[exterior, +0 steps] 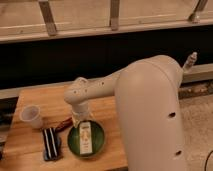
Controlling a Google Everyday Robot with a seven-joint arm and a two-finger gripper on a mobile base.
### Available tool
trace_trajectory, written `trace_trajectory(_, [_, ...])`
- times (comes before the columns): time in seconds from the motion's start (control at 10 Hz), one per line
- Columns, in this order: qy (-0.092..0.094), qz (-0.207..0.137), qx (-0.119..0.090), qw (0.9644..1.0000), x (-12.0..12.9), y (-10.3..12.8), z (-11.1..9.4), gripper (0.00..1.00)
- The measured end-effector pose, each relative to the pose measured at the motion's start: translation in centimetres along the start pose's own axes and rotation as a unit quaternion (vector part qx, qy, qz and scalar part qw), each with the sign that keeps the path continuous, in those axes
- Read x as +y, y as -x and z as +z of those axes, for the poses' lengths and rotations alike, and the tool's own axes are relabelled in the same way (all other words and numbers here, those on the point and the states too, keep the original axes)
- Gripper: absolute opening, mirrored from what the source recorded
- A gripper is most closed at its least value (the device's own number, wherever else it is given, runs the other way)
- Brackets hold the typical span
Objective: Stand the bottle upright
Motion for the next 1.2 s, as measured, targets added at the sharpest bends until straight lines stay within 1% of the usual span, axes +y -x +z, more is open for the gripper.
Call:
trace_trajectory(0.3, [-0.001, -0.001, 0.001, 1.0000, -0.1, 0.0, 0.2, 0.07])
trace_trajectory(0.4, [-0.001, -0.002, -0.001, 1.0000, 0.0, 0.1, 0.1, 0.01])
trace_trajectory(0.7, [0.001, -0.001, -0.010, 1.0000, -0.2, 0.2, -0.7, 0.00])
trace_trajectory(0.8, [0.000, -0.003, -0.017, 0.9998, -0.2, 0.5, -1.2, 0.00])
trace_trajectory(1.1, [-0.008, -0.007, -0.042, 0.9990, -1.1, 1.4, -4.1, 0.00])
trace_trajectory(1.2, [-0.007, -0.008, -0.053, 0.9985, -1.2, 1.9, -4.9, 0.00])
